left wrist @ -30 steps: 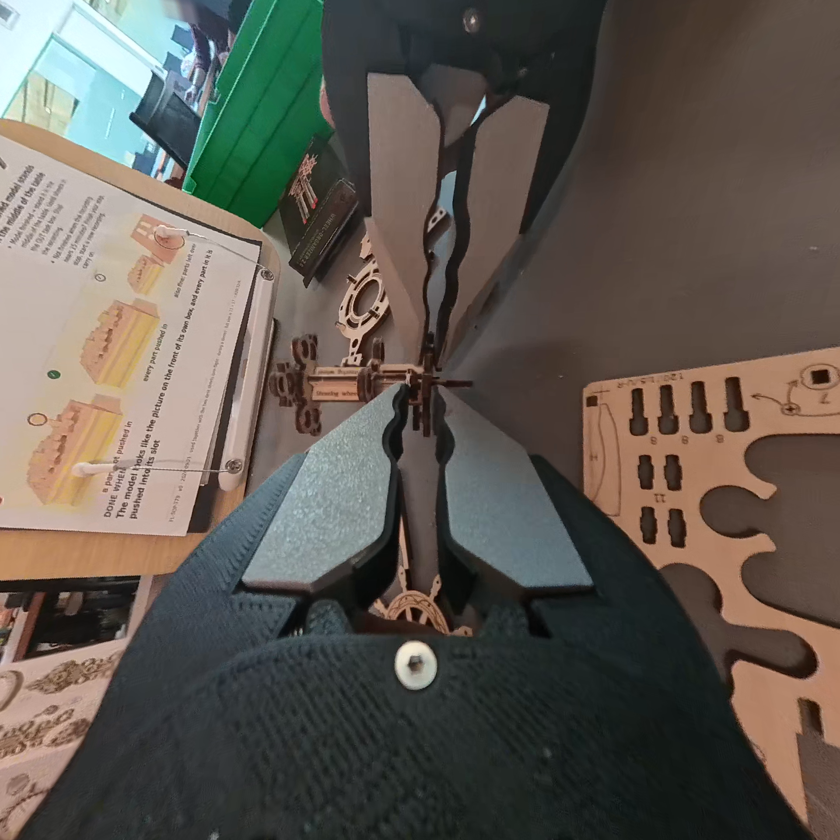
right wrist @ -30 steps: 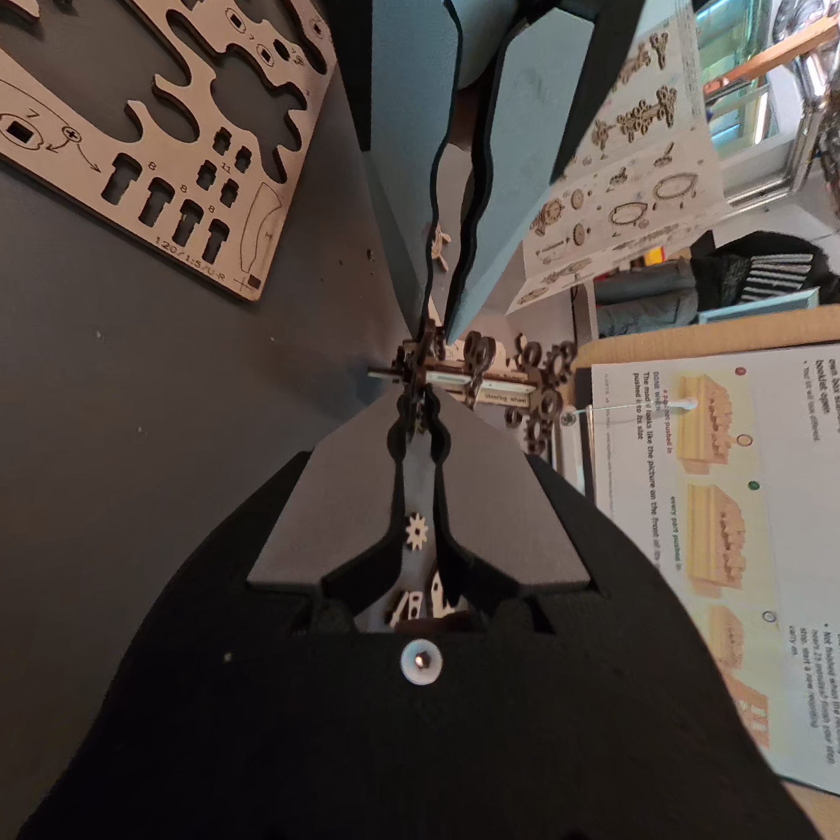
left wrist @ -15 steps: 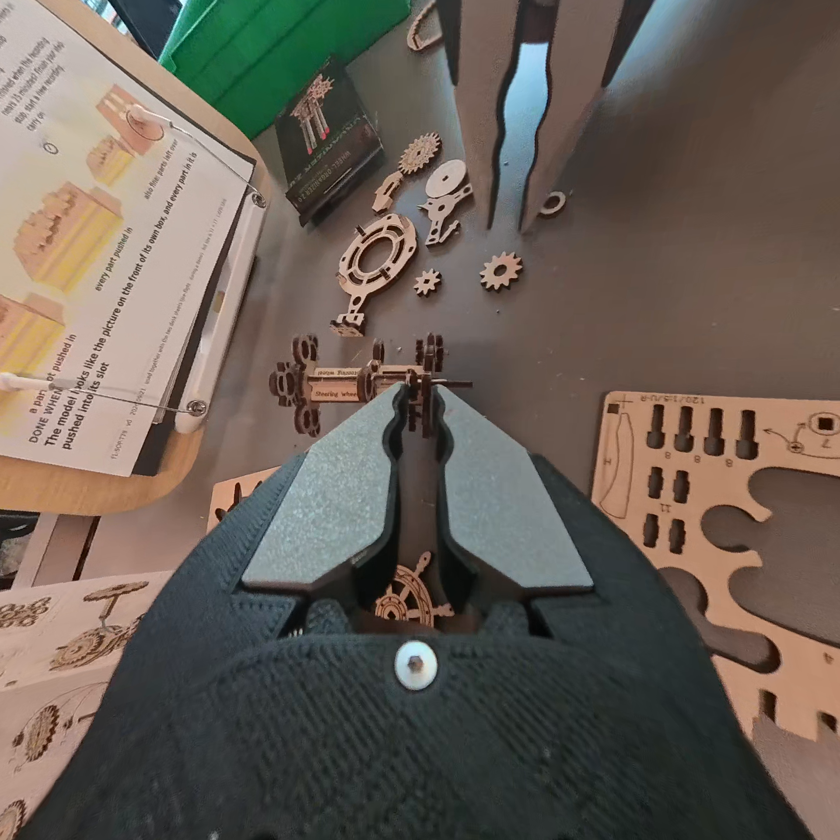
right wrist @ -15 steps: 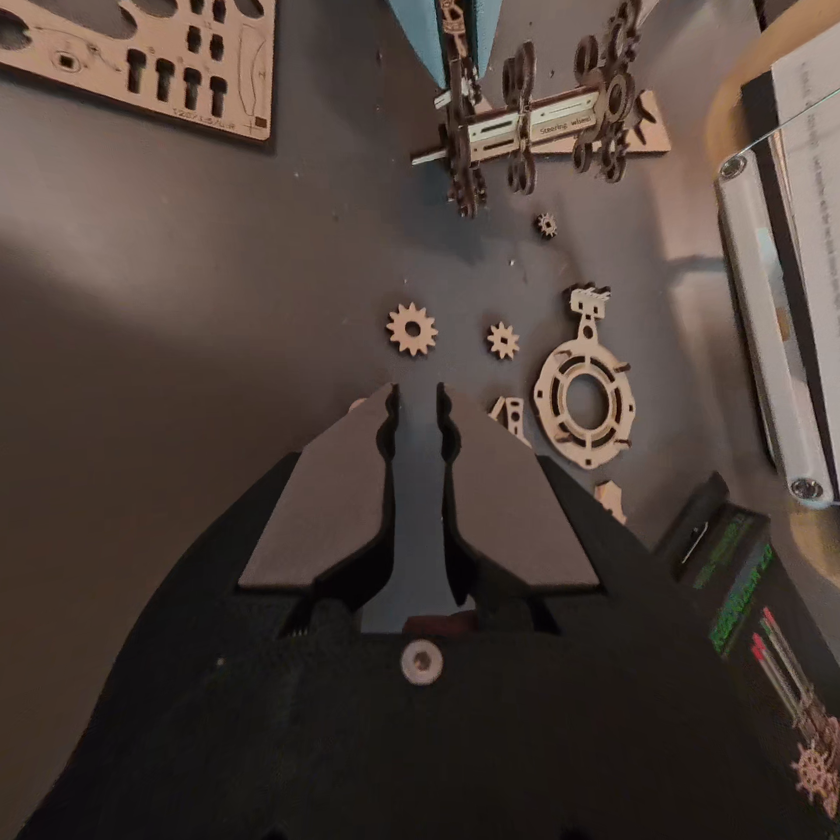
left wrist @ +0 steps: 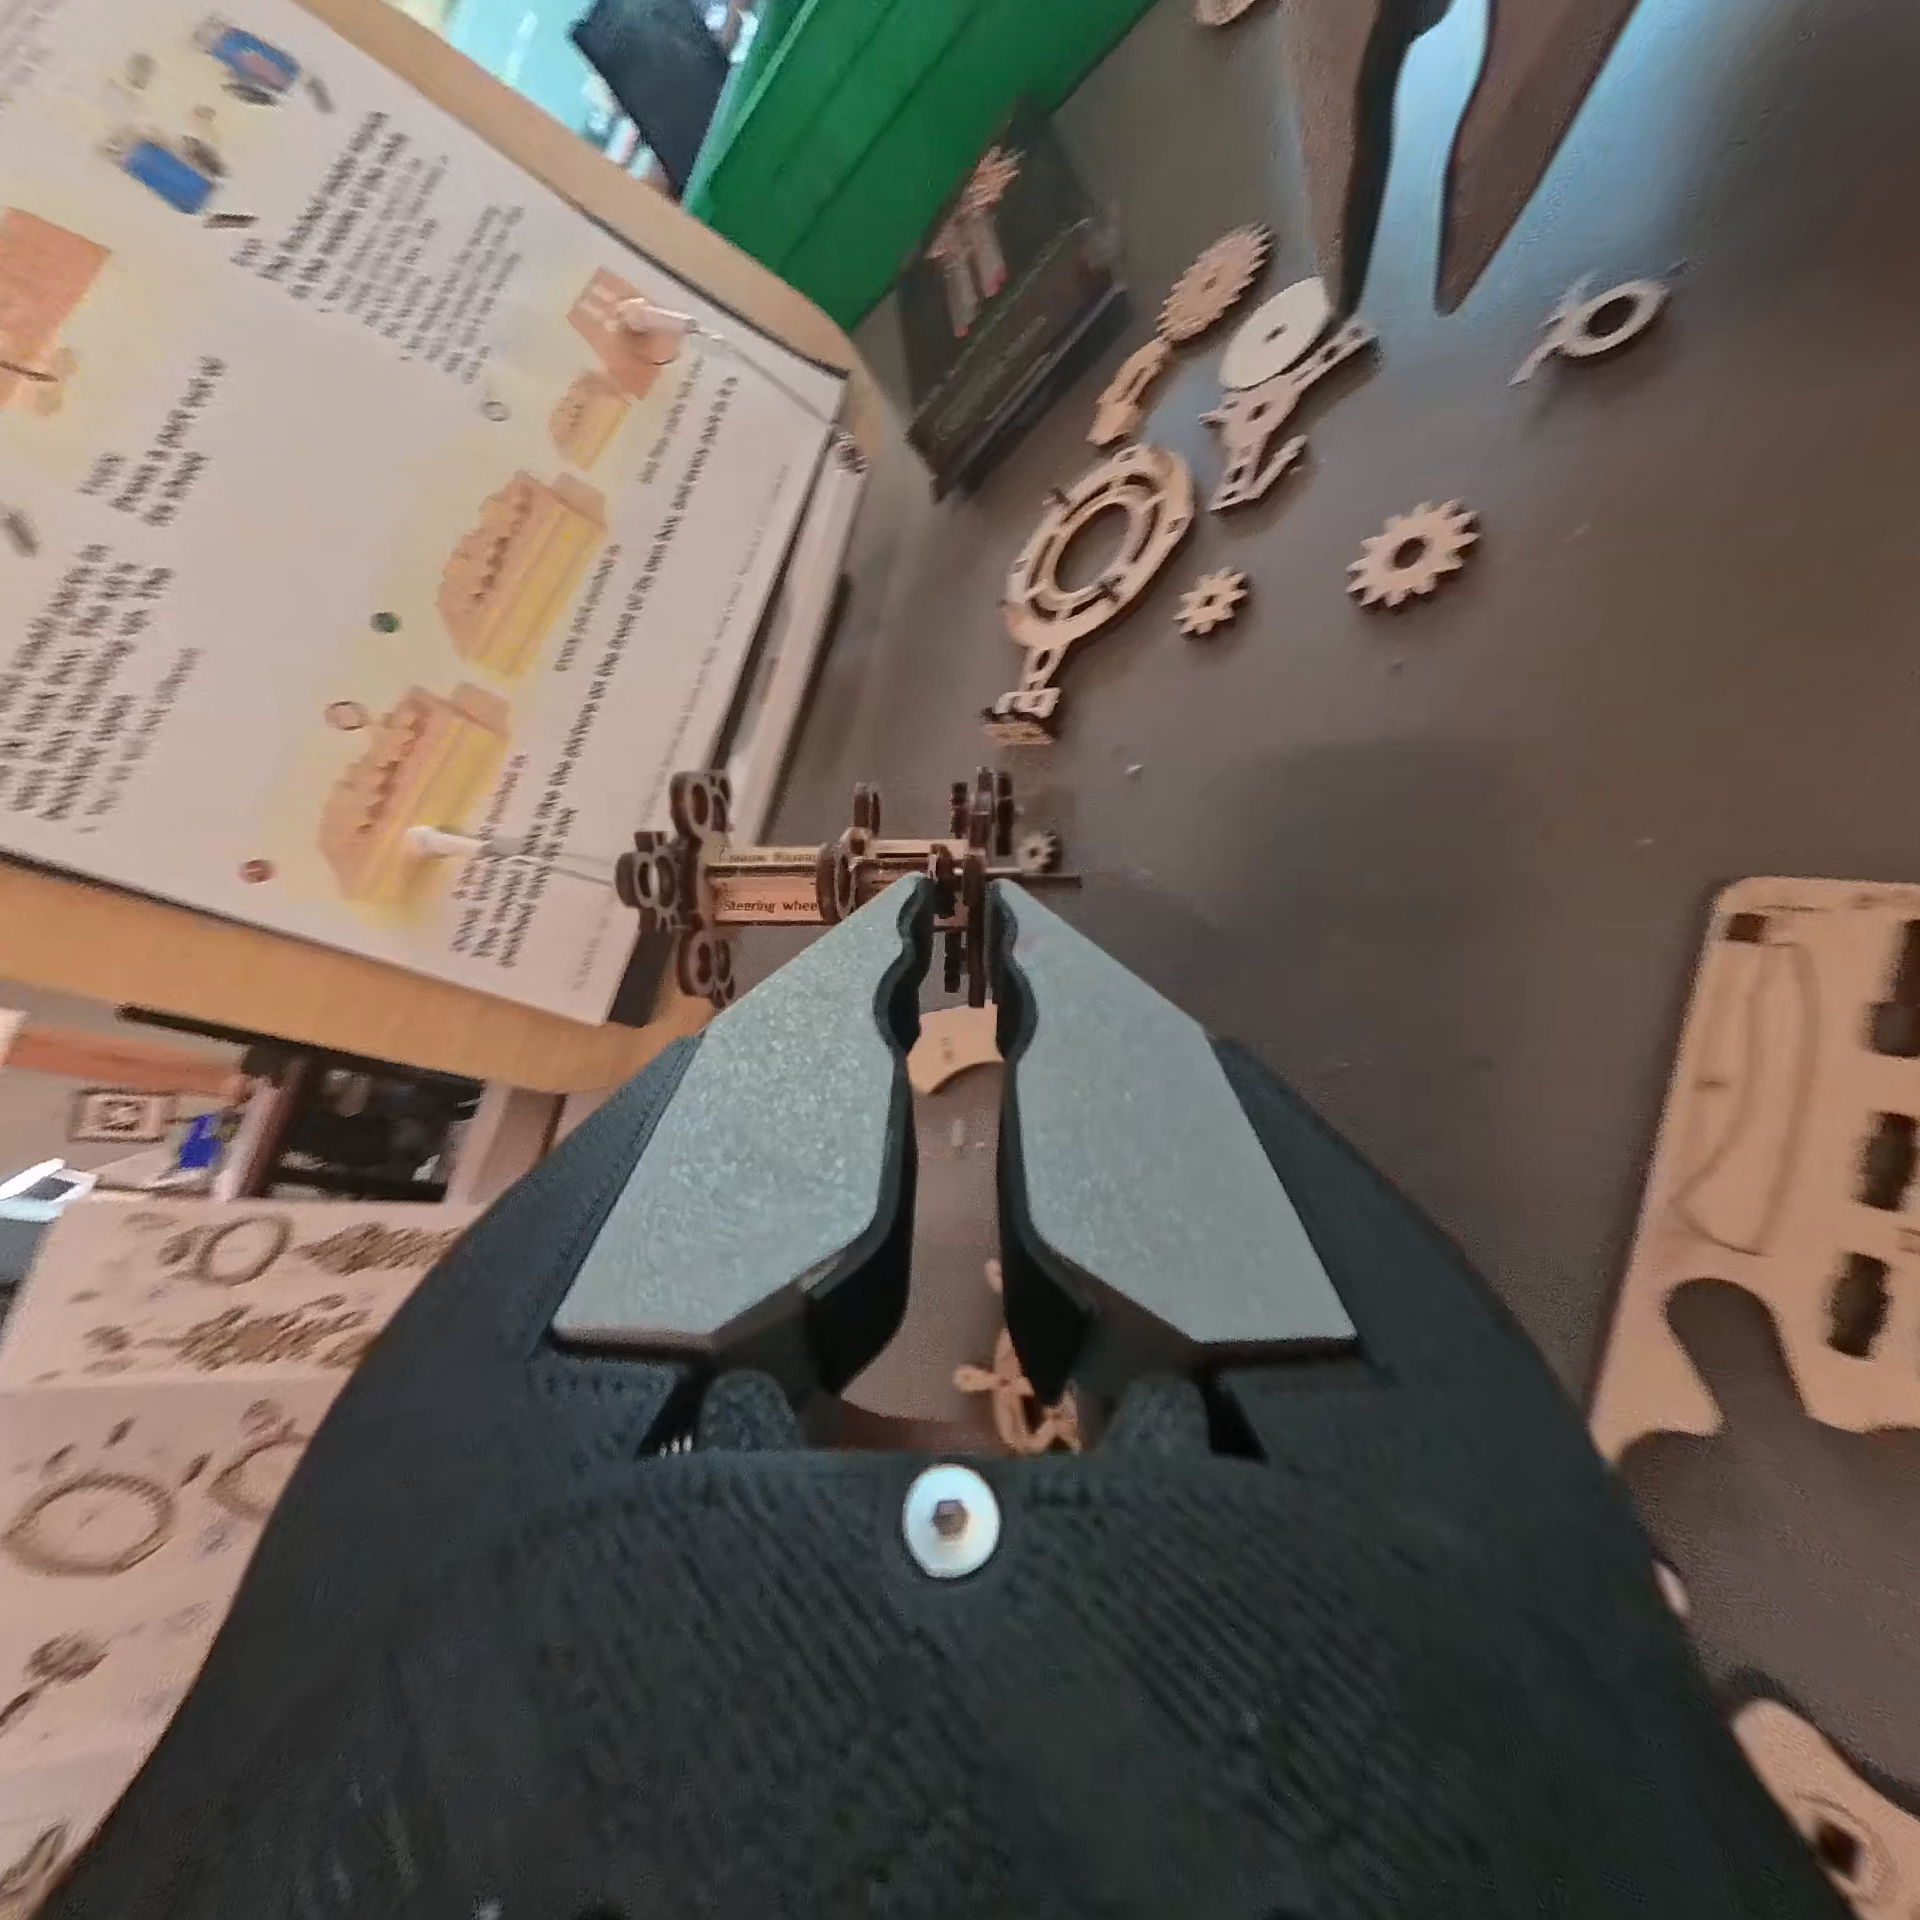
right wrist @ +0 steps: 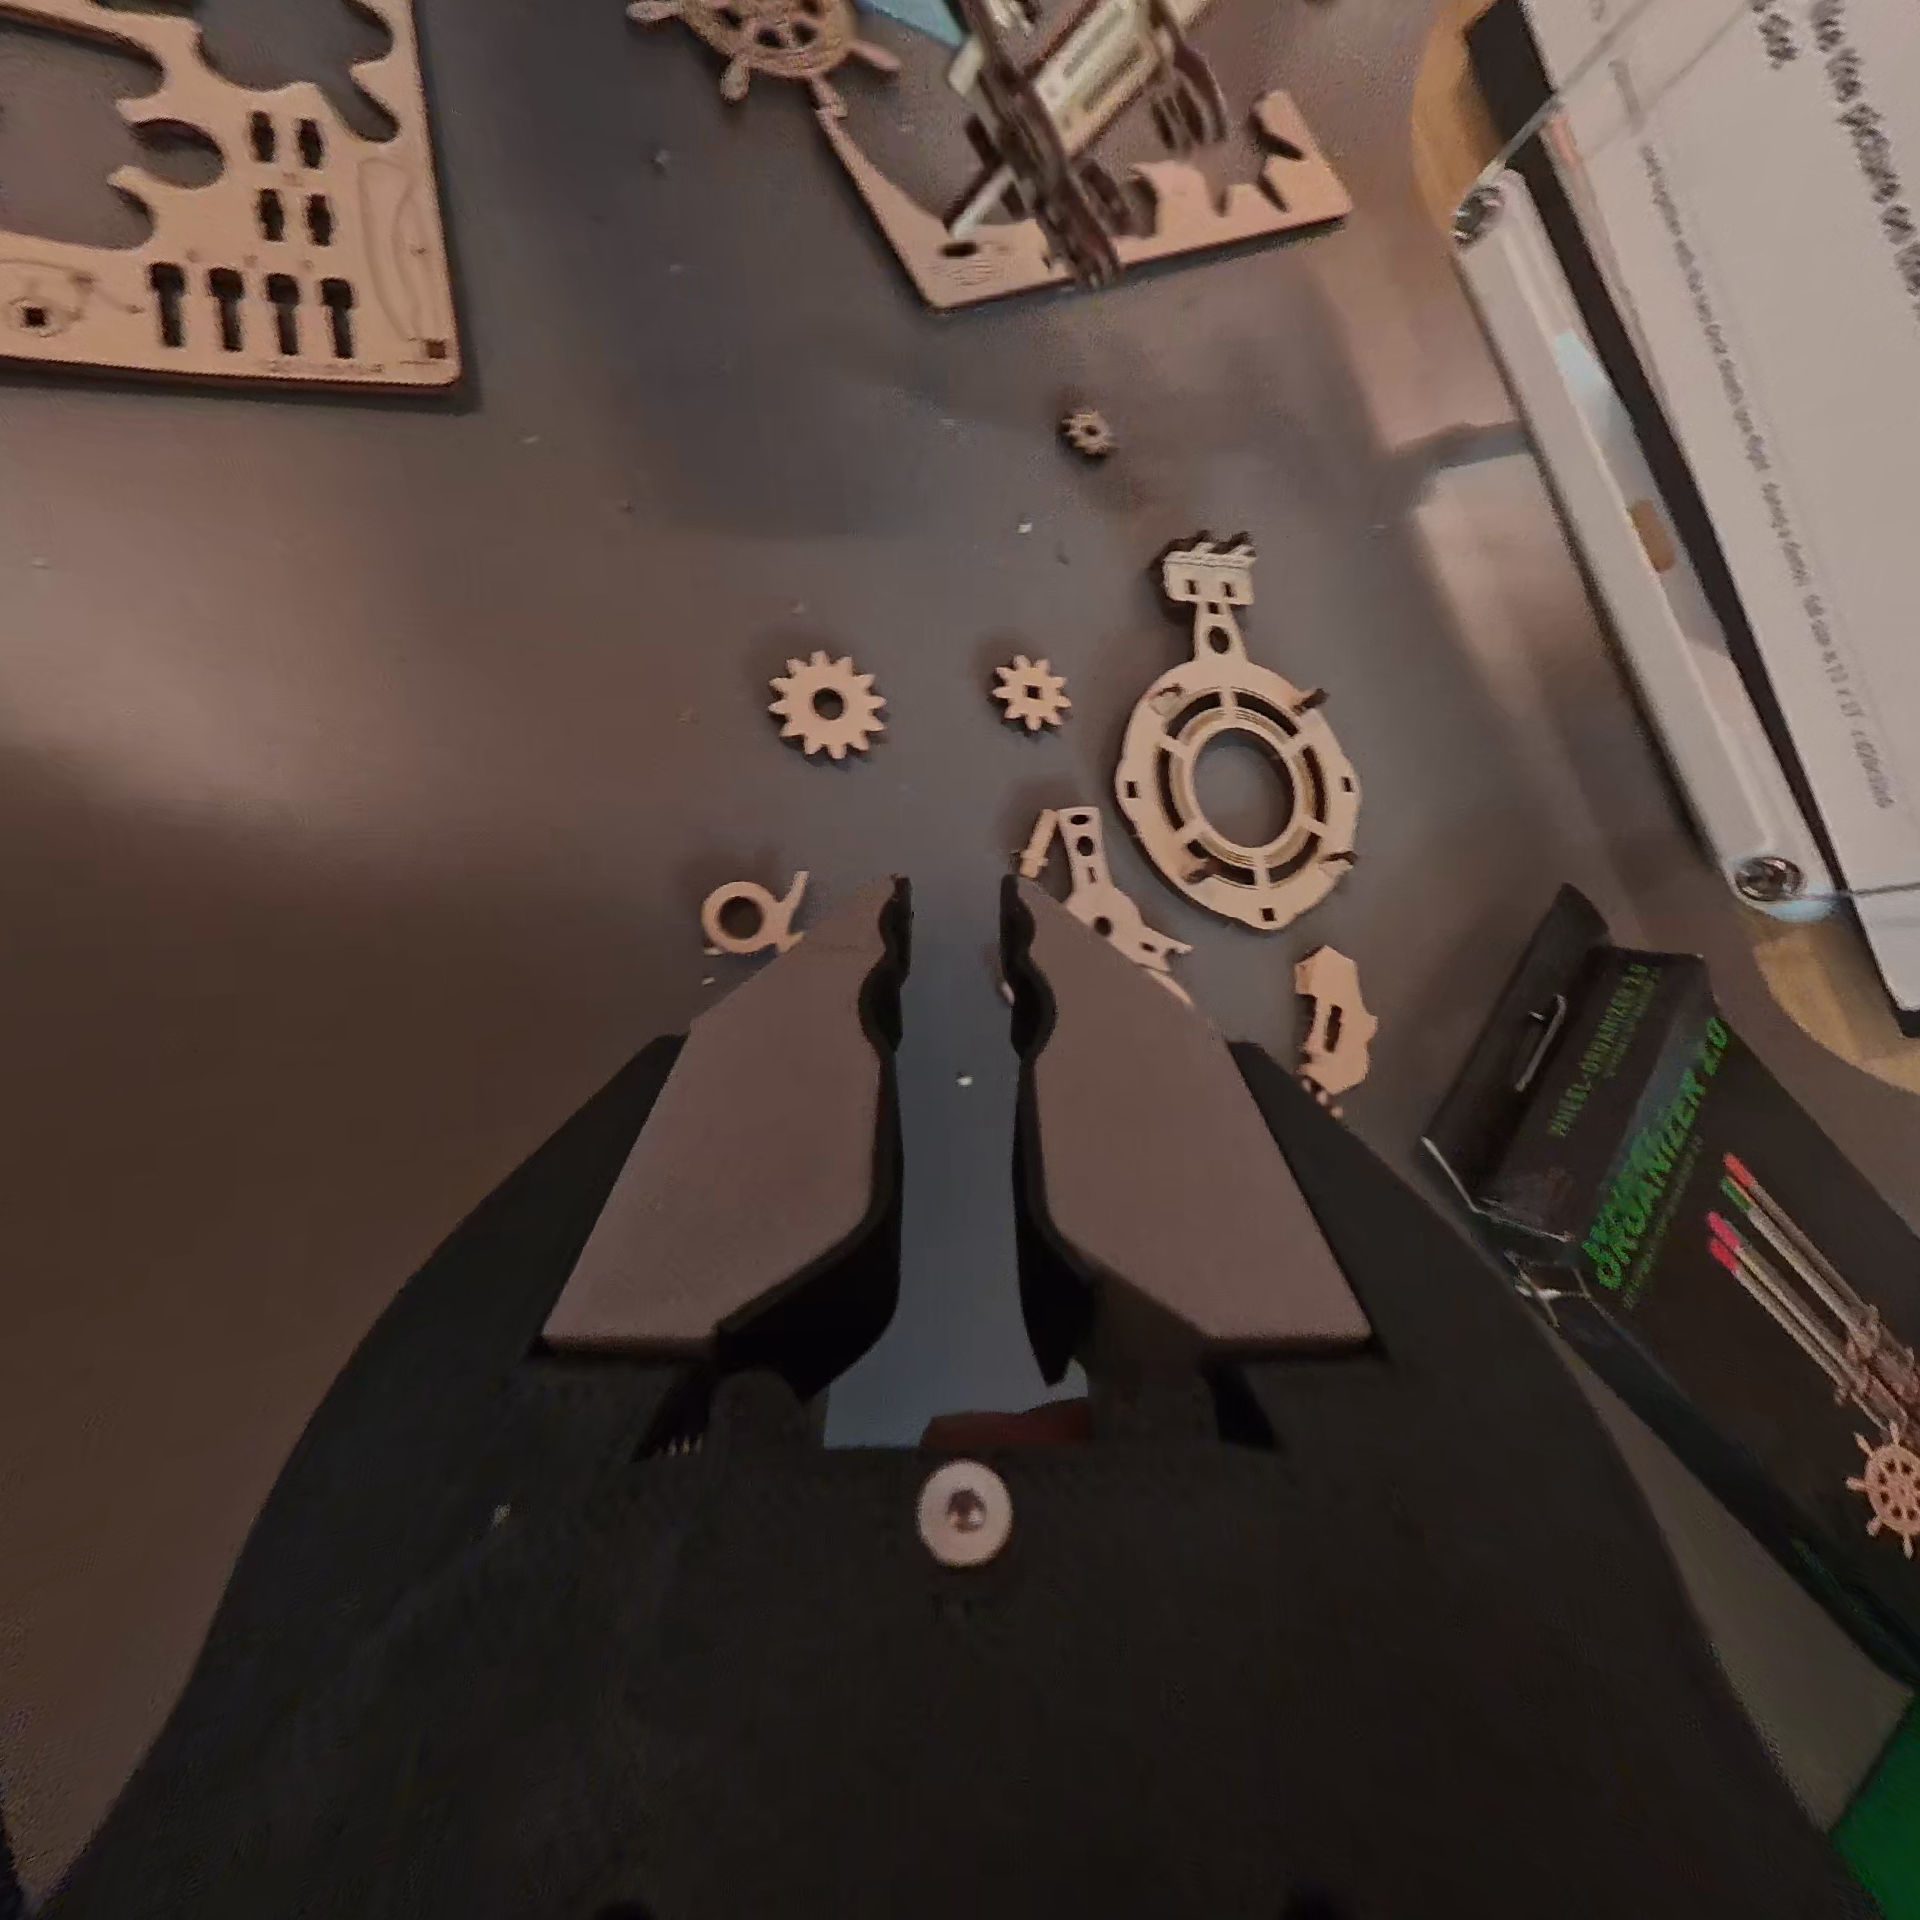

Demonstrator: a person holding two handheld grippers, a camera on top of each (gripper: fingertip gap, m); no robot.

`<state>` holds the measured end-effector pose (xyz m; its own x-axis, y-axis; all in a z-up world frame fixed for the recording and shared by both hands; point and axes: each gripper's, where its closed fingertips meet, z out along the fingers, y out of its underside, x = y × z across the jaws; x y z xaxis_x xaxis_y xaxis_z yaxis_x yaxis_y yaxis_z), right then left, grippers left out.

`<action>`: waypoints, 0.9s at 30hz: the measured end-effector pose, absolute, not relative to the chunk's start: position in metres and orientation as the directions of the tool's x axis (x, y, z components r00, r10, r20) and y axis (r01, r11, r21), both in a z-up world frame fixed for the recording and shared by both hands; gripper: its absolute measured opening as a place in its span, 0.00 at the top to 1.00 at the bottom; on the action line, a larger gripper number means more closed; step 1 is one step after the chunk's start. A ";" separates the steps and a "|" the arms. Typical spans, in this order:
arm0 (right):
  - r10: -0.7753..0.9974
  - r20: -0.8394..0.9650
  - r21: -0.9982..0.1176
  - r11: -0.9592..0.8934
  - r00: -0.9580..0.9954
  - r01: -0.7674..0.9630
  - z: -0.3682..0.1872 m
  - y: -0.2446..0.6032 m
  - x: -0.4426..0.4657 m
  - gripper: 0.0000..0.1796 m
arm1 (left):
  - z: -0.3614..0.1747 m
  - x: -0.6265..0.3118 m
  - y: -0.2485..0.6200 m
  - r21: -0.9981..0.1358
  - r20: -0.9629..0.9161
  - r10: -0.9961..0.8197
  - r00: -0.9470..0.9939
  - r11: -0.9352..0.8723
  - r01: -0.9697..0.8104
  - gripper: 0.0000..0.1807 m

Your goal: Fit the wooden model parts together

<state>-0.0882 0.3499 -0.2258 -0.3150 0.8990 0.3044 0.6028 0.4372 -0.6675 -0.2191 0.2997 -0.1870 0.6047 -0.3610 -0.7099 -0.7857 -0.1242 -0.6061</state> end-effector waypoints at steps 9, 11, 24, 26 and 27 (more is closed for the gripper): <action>0.915 0.251 -0.671 0.400 -0.316 0.624 -0.226 0.362 -0.124 0.93 | -0.166 -0.243 0.305 -0.563 -0.795 -0.195 0.575 -0.116 -0.818 0.96; 0.905 0.247 -0.637 0.422 -0.347 0.645 -0.234 0.361 -0.131 0.92 | -0.169 -0.244 0.306 -0.573 -0.783 -0.205 0.587 -0.128 -0.809 0.96; 0.898 0.158 -0.623 0.414 -0.411 0.664 -0.246 0.356 -0.149 0.93 | -0.179 -0.235 0.306 -0.589 -0.760 -0.256 0.598 -0.119 -0.799 0.96; 0.904 0.132 -0.633 0.393 -0.407 0.667 -0.246 0.355 -0.149 0.93 | -0.179 -0.233 0.306 -0.599 -0.752 -0.261 0.606 -0.114 -0.793 0.96; 0.905 0.124 -0.638 0.386 -0.406 0.666 -0.245 0.354 -0.150 0.93 | -0.179 -0.232 0.306 -0.615 -0.738 -0.267 0.620 -0.112 -0.780 0.96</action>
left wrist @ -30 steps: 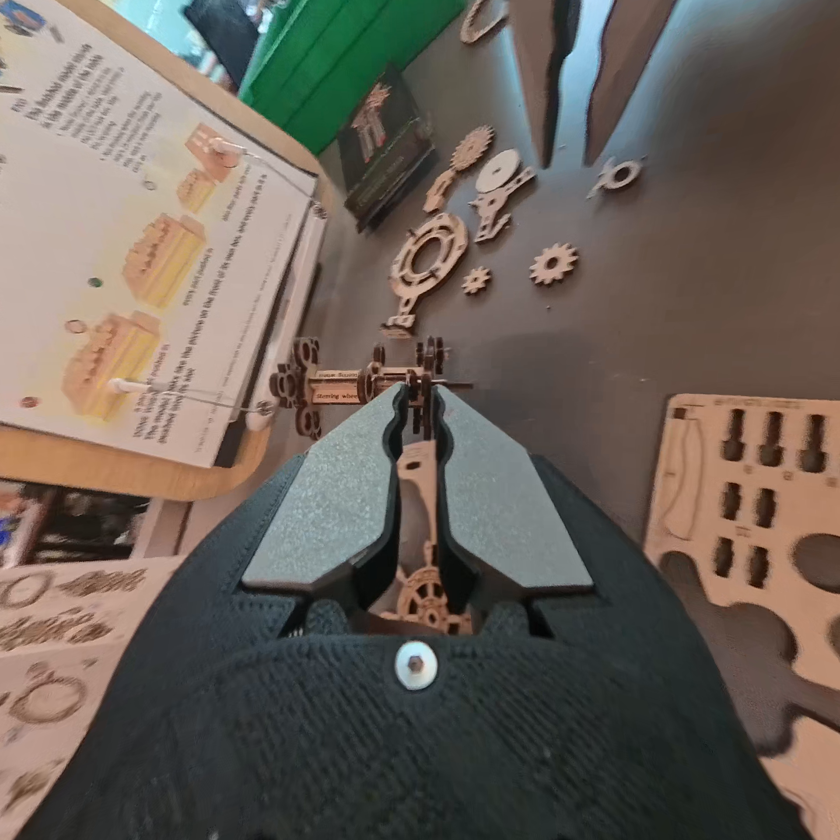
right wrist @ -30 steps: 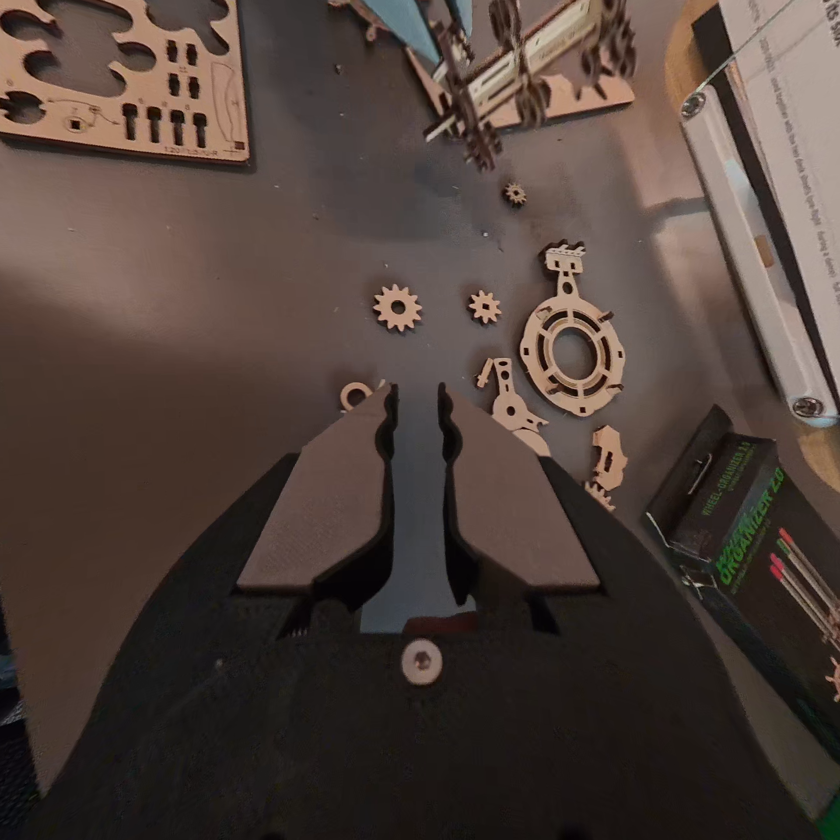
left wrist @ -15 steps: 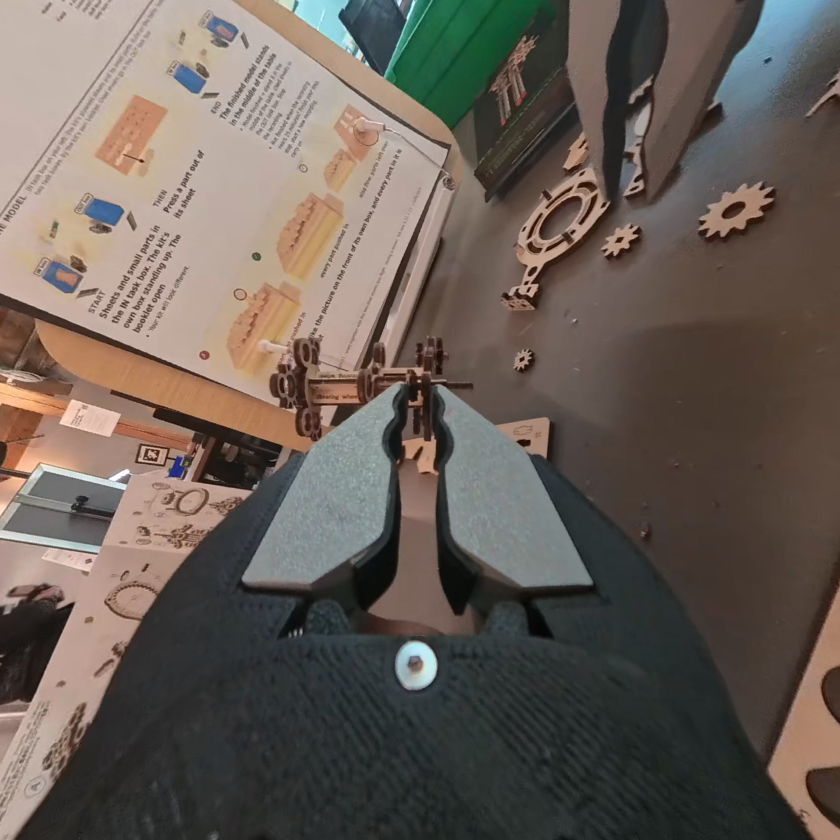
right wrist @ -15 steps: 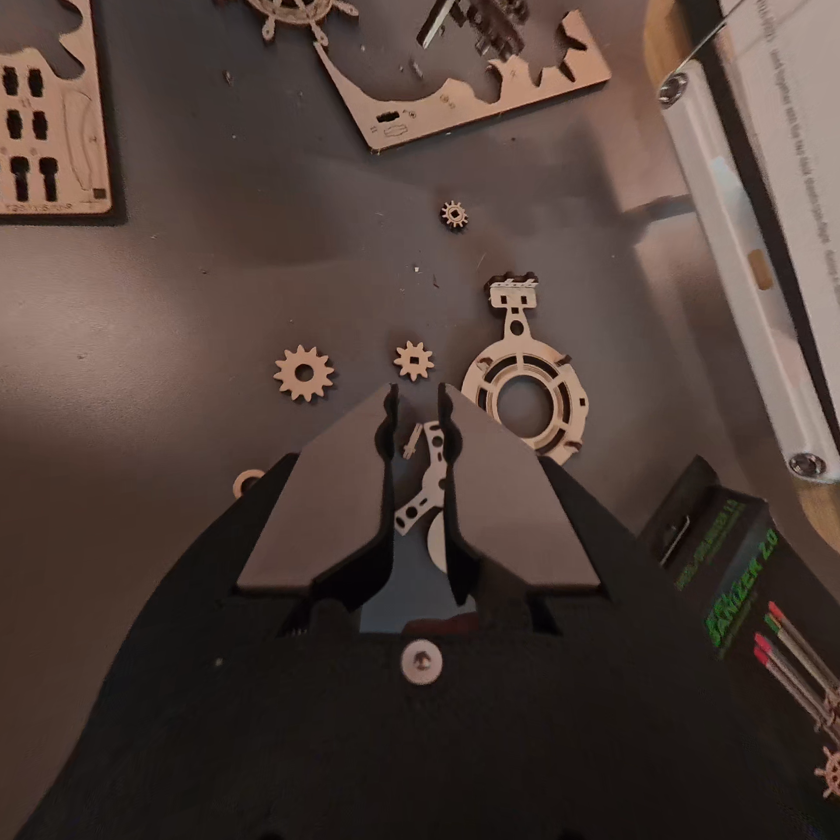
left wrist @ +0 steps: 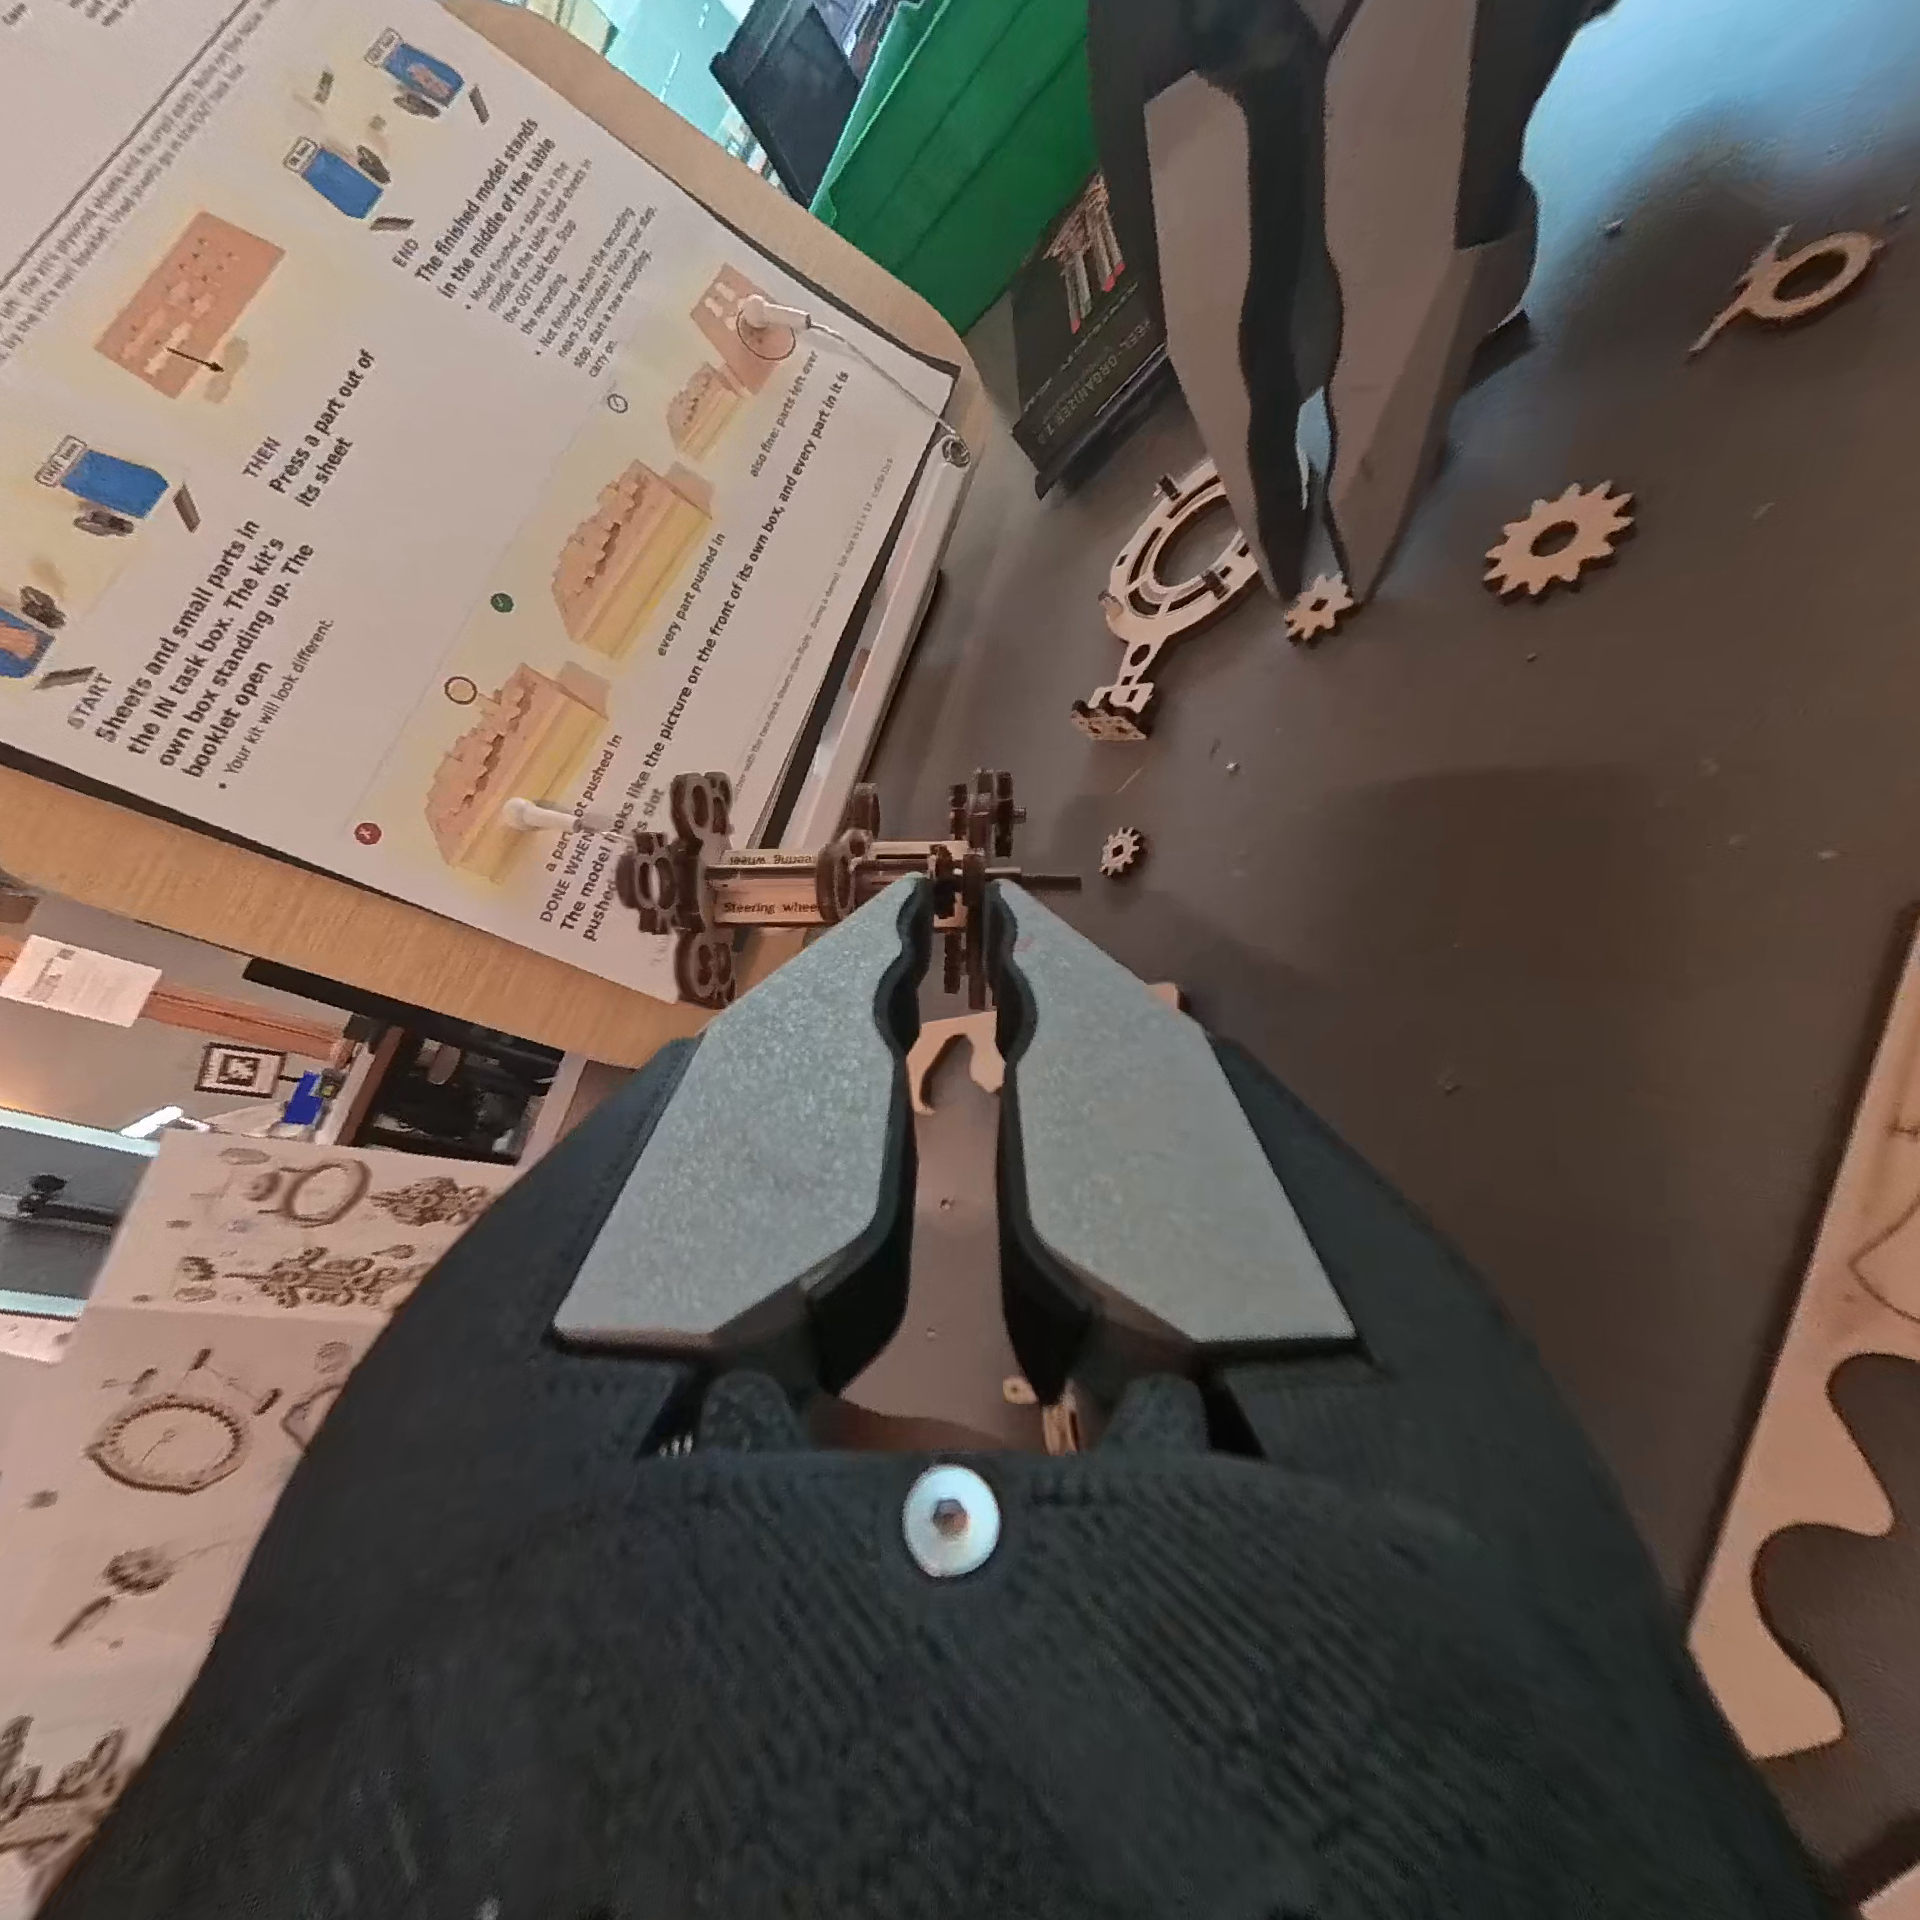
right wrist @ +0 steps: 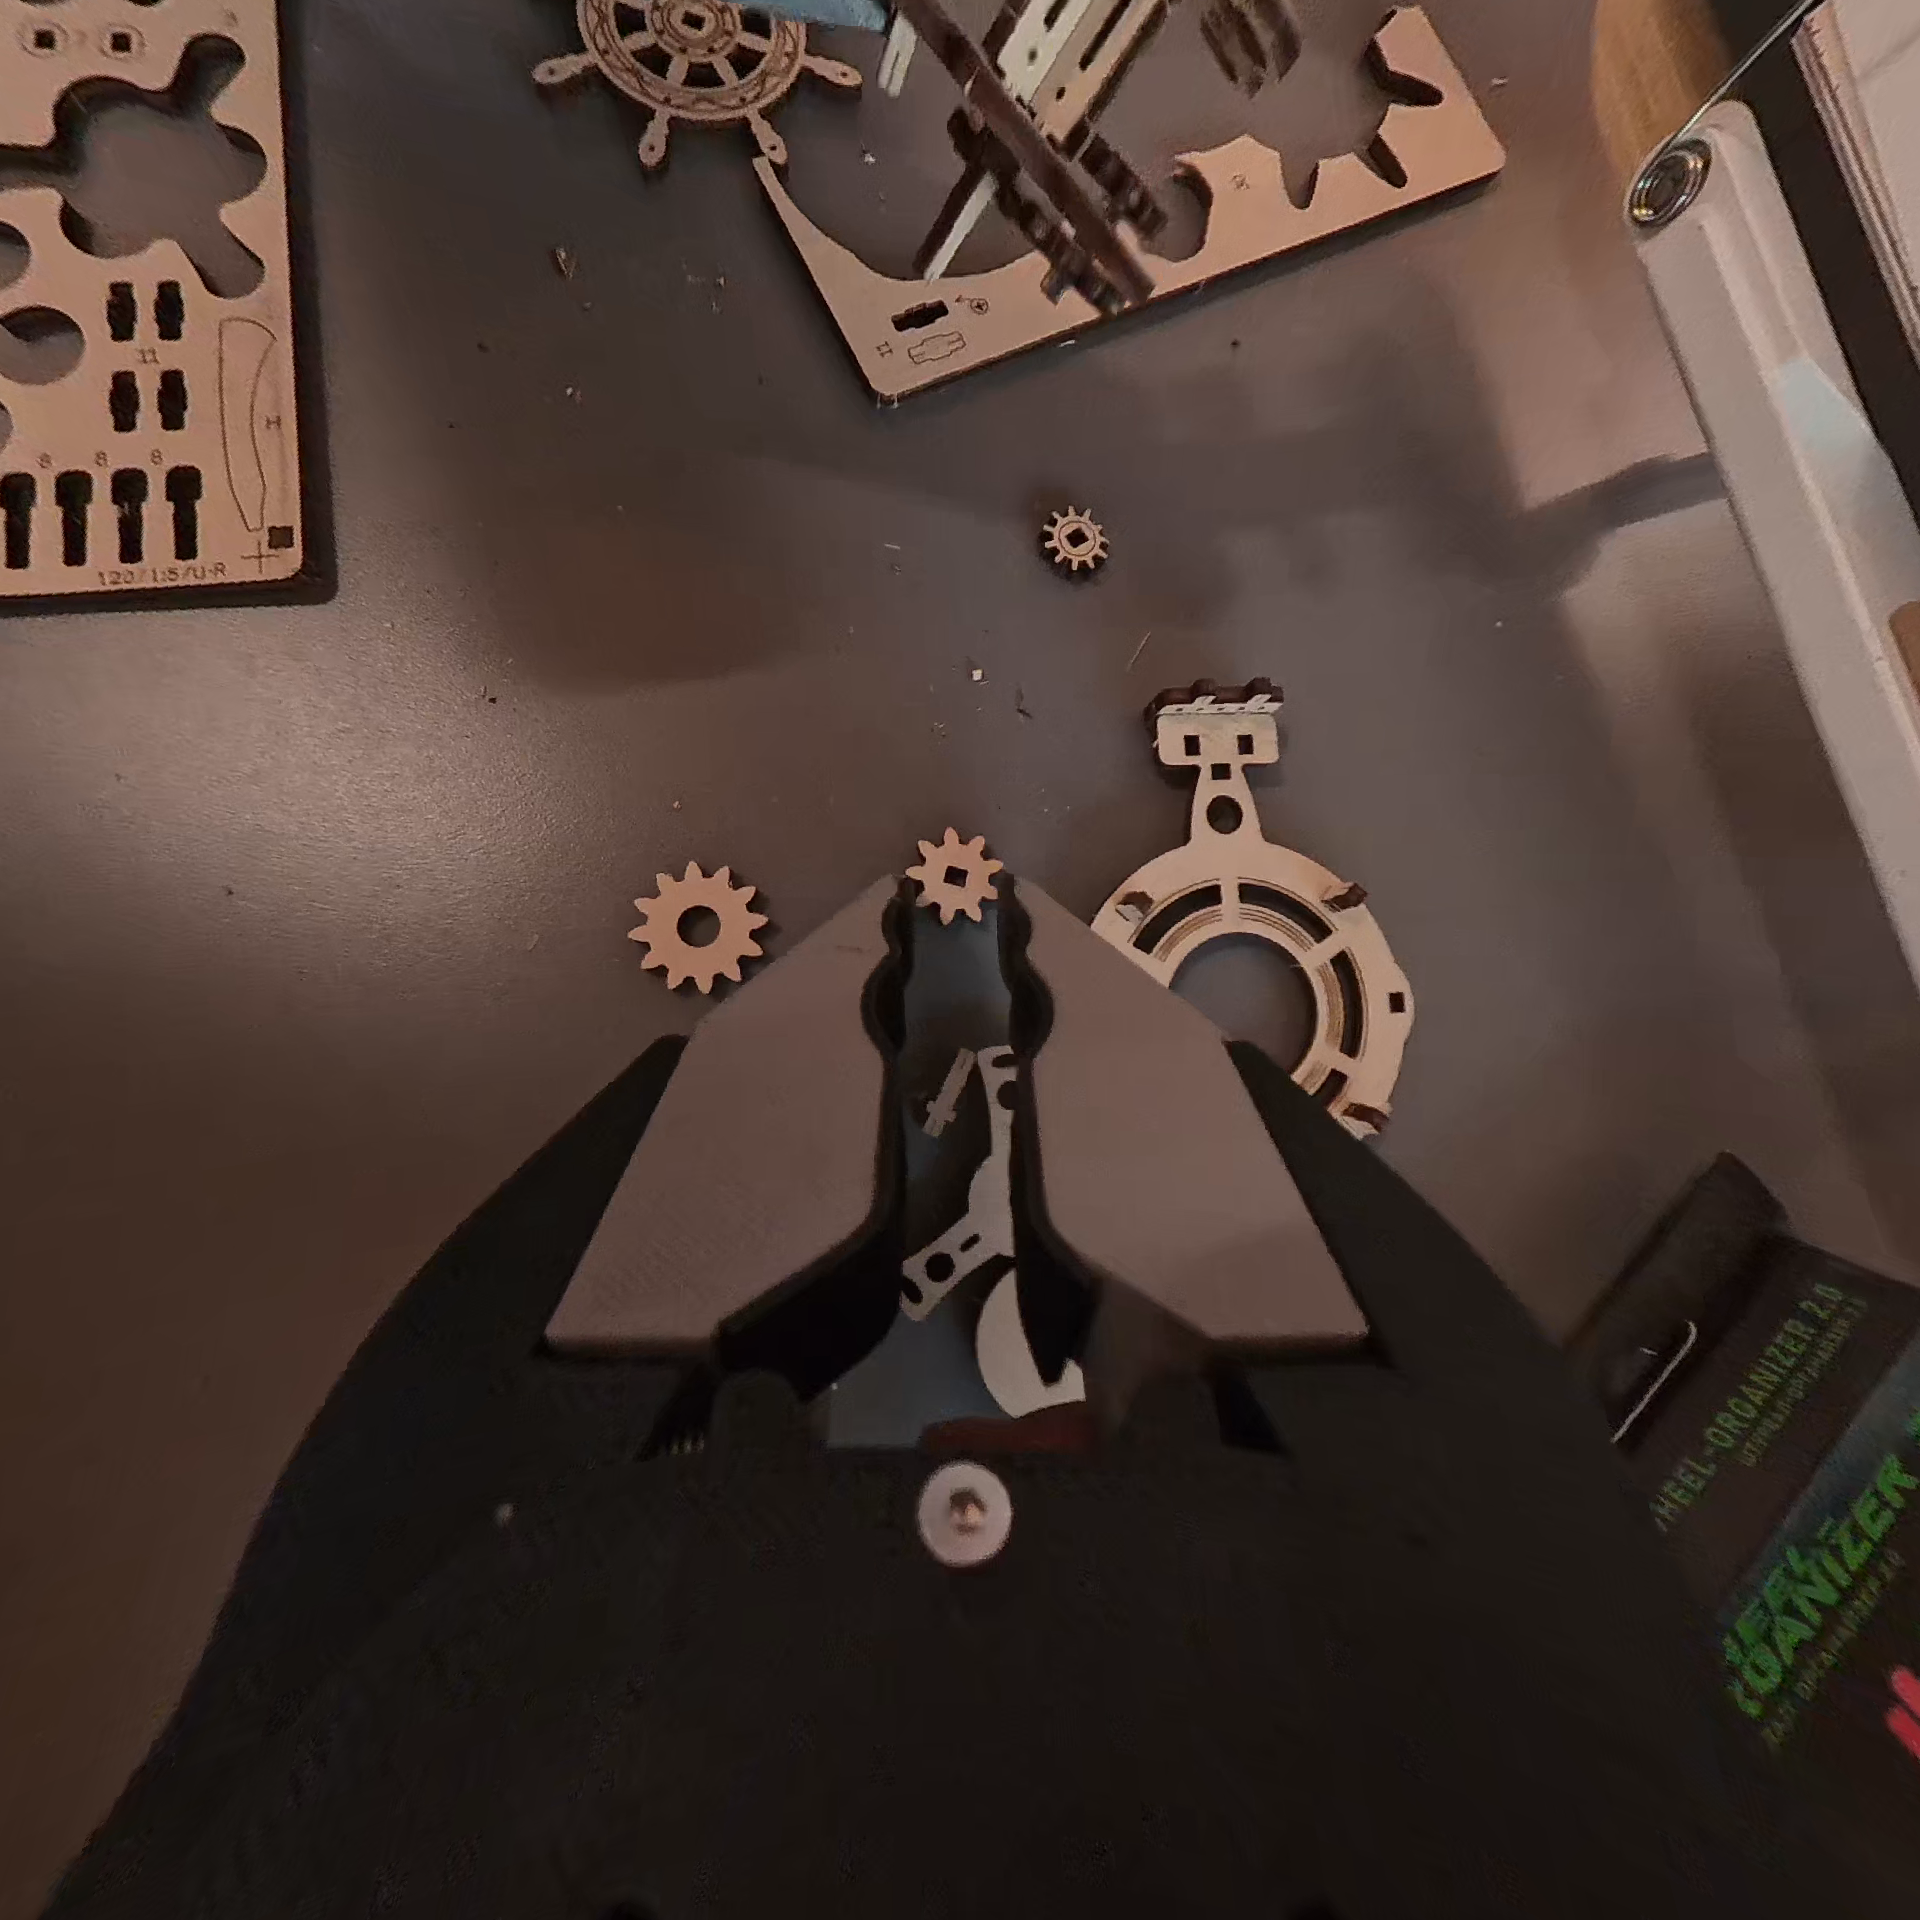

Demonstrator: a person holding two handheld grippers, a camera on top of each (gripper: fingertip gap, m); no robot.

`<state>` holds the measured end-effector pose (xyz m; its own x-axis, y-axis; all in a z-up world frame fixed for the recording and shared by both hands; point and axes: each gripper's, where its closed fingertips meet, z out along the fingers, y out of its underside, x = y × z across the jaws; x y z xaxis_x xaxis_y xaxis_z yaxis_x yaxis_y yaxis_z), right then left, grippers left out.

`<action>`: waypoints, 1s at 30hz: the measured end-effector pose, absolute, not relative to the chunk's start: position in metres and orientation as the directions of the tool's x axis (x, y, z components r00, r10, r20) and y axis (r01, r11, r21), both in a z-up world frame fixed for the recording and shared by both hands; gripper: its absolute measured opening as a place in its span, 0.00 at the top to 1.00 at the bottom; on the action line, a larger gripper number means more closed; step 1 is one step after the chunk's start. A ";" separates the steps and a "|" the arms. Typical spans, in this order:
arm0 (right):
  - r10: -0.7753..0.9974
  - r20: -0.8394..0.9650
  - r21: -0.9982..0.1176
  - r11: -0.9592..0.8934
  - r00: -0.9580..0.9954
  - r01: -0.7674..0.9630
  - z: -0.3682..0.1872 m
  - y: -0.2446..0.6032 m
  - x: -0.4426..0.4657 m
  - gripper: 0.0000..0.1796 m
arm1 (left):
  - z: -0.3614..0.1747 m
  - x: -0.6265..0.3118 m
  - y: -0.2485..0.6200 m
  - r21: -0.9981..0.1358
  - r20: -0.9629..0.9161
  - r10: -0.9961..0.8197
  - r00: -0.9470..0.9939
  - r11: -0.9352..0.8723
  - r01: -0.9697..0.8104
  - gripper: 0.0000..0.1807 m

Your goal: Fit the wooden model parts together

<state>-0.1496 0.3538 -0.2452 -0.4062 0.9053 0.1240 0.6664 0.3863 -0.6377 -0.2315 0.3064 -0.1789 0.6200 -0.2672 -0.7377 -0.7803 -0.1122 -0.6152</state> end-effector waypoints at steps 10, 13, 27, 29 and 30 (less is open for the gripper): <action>0.902 0.154 -0.689 0.390 -0.403 0.611 -0.232 0.332 -0.160 0.99 | -0.193 -0.216 0.308 -0.611 -0.728 -0.317 0.608 -0.105 -0.785 0.96; 0.920 0.184 -0.699 0.370 -0.347 0.612 -0.227 0.344 -0.162 0.96 | -0.190 -0.218 0.309 -0.610 -0.732 -0.302 0.610 -0.105 -0.785 0.96; 0.953 0.072 -0.680 0.262 -0.293 0.685 -0.247 0.344 -0.176 0.92 | -0.189 -0.217 0.310 -0.704 -0.642 -0.323 0.695 -0.111 -0.702 0.96; 0.957 0.052 -0.689 0.242 -0.286 0.683 -0.247 0.344 -0.176 0.93 | -0.188 -0.216 0.310 -0.739 -0.601 -0.333 0.726 -0.115 -0.664 0.96; 0.957 0.052 -0.690 0.241 -0.286 0.683 -0.247 0.344 -0.175 0.92 | -0.188 -0.217 0.310 -0.749 -0.588 -0.337 0.736 -0.118 -0.652 0.96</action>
